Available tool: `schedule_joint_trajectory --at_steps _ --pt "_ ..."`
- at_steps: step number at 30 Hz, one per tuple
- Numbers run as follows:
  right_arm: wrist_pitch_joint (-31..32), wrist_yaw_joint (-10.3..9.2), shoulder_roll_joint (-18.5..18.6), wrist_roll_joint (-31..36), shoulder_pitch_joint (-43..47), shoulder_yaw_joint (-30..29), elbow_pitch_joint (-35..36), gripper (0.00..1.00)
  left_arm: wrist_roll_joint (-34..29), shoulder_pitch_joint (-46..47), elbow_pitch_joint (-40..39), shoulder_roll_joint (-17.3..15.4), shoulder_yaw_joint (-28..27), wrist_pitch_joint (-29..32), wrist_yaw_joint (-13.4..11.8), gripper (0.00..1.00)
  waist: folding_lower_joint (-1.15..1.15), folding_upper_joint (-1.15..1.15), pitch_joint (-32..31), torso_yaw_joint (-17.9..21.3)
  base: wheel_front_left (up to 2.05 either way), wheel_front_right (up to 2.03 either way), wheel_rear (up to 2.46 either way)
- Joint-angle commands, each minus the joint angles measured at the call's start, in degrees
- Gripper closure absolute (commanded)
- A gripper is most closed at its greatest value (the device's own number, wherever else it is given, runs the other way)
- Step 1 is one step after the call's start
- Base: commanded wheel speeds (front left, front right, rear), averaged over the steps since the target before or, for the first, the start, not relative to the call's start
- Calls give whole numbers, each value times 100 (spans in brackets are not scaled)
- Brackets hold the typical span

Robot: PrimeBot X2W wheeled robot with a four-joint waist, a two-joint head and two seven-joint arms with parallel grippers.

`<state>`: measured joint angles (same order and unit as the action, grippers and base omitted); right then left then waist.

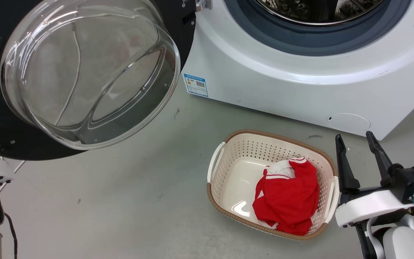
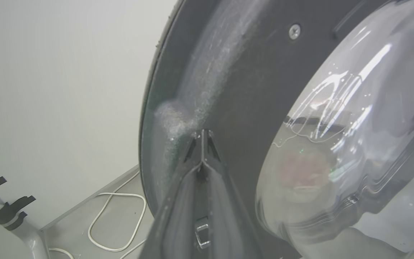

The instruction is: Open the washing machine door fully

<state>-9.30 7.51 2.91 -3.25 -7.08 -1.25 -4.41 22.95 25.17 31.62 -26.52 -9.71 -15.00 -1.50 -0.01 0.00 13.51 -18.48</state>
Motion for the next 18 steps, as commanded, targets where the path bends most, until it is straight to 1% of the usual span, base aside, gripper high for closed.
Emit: schedule_joint_trajectory --at_steps 1,5,10,11,18 --pt "-39 -4 -7 -25 -41 -1 -5 0 -73 -38 -49 25 -50 -25 8 100 1 0 -47 18 0 0 0" --pt "-84 -3 -8 -81 60 -20 -75 0 -277 -373 -386 196 -171 -22 -18 100 1 0 -218 39 0 0 0" --pt "-147 -4 -8 -143 157 -33 -204 0 -548 -1041 -1102 535 -300 -20 -48 100 1 0 -509 89 0 0 0" --pt "-183 -3 -7 -179 196 -15 -245 0 -648 -1355 -1372 698 -284 -20 -32 100 1 0 -645 124 0 0 0" --pt "-247 -4 -8 -247 392 15 -347 0 -967 -2343 -2209 1362 10 -21 -39 100 1 0 -1045 324 0 0 0"
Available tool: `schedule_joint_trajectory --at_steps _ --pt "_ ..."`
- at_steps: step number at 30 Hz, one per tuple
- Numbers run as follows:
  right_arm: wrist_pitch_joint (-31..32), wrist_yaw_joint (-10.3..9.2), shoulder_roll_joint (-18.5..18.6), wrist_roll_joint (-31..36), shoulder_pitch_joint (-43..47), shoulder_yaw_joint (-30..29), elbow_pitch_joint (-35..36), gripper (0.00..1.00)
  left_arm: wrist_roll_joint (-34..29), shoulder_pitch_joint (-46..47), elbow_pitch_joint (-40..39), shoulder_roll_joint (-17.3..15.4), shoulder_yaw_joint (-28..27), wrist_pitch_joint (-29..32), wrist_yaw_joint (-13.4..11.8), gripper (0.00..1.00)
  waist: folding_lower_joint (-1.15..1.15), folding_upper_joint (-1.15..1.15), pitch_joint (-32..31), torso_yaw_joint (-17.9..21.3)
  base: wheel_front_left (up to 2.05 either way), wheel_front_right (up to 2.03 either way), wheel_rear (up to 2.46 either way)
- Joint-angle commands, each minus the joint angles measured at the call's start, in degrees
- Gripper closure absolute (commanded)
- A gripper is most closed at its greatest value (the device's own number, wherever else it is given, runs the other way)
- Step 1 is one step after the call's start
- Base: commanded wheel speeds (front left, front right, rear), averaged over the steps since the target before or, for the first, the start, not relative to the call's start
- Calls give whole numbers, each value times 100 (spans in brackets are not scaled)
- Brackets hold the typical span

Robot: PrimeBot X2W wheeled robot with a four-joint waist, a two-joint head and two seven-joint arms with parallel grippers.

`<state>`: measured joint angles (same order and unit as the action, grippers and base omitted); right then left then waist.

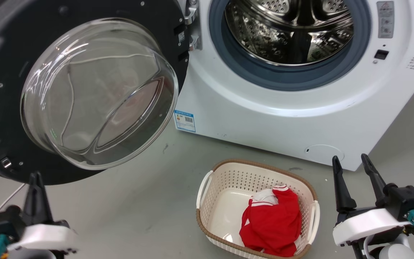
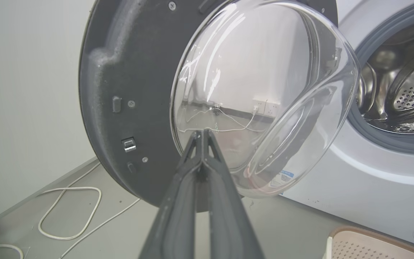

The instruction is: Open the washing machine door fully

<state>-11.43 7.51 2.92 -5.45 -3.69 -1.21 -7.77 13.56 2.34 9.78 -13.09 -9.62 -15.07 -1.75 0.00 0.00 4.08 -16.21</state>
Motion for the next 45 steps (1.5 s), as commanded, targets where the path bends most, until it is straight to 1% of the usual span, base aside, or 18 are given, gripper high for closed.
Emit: schedule_joint_trajectory --at_steps 1,2,3,4,5,6,12,18,28,35,45 --pt "-29 -4 -9 -42 68 14 -13 0 -64 -157 -113 92 79 -14 -2 96 0 0 -134 135 0 0 0" --pt "-39 -4 -8 -46 88 17 -13 0 -87 -242 -176 175 148 -14 17 74 0 0 -170 174 0 0 0" --pt "-41 -4 -8 -51 106 37 -13 0 -97 -316 -226 242 206 -14 30 55 0 0 -199 225 0 0 0" --pt "-40 -4 -9 -60 129 40 -13 0 -112 -385 -239 281 271 -14 75 17 0 0 -225 268 0 0 0" --pt "-40 -4 -8 -57 138 63 -11 0 -120 -438 -255 319 312 -14 91 0 0 0 -248 325 0 0 0" --pt "-40 -4 -8 -57 138 63 -11 0 -120 -438 -255 319 312 -14 91 0 0 0 -248 325 0 0 0" --pt "-28 -4 -8 -6 145 91 54 0 -200 -374 -275 449 567 -14 254 0 0 0 -304 649 0 0 0" --pt "-32 -4 -8 85 115 75 155 0 -401 -12 -146 506 829 -14 319 0 0 0 -316 974 0 0 0" --pt "63 -4 -9 322 96 -25 493 0 -581 380 -147 585 1032 -14 380 0 0 0 -305 1405 0 0 0" --pt "138 -4 -9 318 262 -19 546 0 -617 340 -99 632 1075 -14 408 0 0 0 -311 1528 0 0 0" --pt "110 -4 -9 238 238 24 408 0 -600 306 -37 684 1063 -14 425 0 0 0 -305 1531 0 0 0"
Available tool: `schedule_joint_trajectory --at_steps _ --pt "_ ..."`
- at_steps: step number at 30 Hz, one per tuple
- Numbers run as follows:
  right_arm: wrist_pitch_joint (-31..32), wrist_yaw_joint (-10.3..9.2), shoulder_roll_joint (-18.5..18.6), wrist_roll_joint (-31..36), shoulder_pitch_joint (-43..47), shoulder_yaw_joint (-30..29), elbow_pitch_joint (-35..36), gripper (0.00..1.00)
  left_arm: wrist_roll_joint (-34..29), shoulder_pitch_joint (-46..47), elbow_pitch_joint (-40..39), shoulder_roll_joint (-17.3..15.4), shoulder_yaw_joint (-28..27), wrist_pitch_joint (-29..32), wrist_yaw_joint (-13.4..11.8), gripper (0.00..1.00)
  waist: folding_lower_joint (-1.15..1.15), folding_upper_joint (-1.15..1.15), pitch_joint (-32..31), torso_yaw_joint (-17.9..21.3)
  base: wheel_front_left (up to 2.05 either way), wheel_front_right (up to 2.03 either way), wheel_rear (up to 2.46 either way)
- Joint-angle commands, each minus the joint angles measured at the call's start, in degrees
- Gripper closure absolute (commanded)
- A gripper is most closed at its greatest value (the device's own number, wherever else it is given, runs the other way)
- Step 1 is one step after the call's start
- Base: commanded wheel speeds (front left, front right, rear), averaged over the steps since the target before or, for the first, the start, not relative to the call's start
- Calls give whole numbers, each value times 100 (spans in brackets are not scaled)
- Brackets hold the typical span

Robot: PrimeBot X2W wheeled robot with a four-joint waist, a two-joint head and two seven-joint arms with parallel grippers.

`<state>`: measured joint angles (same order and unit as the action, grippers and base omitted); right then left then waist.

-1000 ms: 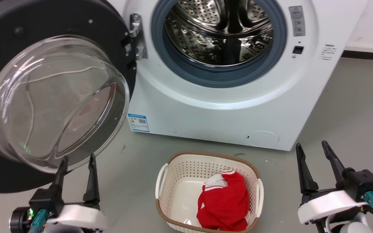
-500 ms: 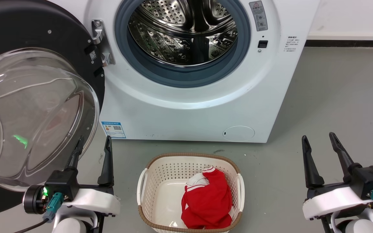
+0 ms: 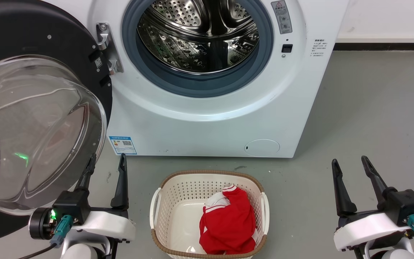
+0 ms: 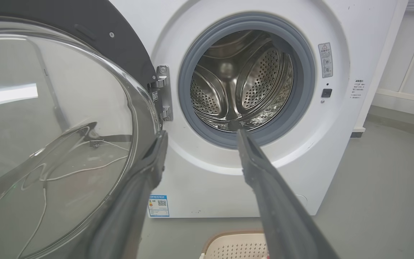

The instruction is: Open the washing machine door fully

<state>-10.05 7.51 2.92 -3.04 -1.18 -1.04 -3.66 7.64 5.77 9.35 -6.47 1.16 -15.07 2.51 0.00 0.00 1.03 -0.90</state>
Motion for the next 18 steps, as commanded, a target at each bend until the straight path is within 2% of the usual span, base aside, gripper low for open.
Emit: schedule_joint_trajectory --at_steps 1,13,14,18 --pt "-31 -4 -9 -12 -23 7 -9 0 -7 -31 10 23 -16 -14 6 0 0 0 4 -2 0 0 0" --pt "-56 -4 -9 -94 -74 34 -86 0 -17 -44 27 32 -56 -14 24 0 0 0 15 35 0 0 0" --pt "-60 -4 -8 -96 -76 35 -95 100 -12 -51 25 35 -58 -14 25 100 0 0 15 39 0 0 0" --pt "-32 0 -1 -254 41 30 -198 100 143 -19 186 29 -85 81 18 100 0 0 14 40 0 0 0"
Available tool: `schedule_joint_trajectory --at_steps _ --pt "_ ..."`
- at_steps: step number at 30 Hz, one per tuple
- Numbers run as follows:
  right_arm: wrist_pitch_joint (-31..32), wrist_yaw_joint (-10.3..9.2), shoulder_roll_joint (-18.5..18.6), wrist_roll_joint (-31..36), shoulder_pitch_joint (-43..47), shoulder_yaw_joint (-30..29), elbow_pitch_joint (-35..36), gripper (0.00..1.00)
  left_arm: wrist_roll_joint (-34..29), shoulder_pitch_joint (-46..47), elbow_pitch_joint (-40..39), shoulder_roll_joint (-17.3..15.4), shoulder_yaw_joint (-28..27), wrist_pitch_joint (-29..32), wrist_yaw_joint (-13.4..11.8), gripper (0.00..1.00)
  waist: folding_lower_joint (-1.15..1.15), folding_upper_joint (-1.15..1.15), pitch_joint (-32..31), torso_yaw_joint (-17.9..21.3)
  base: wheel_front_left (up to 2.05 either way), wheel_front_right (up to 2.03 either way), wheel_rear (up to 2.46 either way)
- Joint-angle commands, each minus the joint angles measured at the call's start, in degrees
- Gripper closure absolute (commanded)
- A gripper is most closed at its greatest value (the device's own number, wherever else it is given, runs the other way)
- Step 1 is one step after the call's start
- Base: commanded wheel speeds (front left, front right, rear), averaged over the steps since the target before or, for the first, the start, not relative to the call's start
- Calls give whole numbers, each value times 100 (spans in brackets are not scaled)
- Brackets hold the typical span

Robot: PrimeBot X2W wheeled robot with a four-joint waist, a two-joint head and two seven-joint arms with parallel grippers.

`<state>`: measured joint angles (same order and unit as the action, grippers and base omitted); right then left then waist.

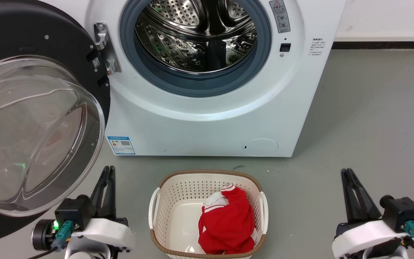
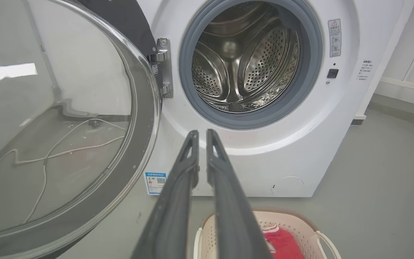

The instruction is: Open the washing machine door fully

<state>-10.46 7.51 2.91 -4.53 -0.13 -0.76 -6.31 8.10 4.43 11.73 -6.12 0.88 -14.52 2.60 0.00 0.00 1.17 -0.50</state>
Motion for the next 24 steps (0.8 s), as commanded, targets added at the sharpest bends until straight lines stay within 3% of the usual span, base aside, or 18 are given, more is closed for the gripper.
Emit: schedule_joint_trajectory --at_steps 1,24 --pt "31 0 0 -244 -70 -1 58 100 213 135 -26 -1 -88 75 16 100 0 0 -1 0 0 0 0" --pt "490 -1 44 -2804 -251 -129 -181 100 2641 125 2 91 -248 646 157 100 0 0 -20 9 0 0 0"
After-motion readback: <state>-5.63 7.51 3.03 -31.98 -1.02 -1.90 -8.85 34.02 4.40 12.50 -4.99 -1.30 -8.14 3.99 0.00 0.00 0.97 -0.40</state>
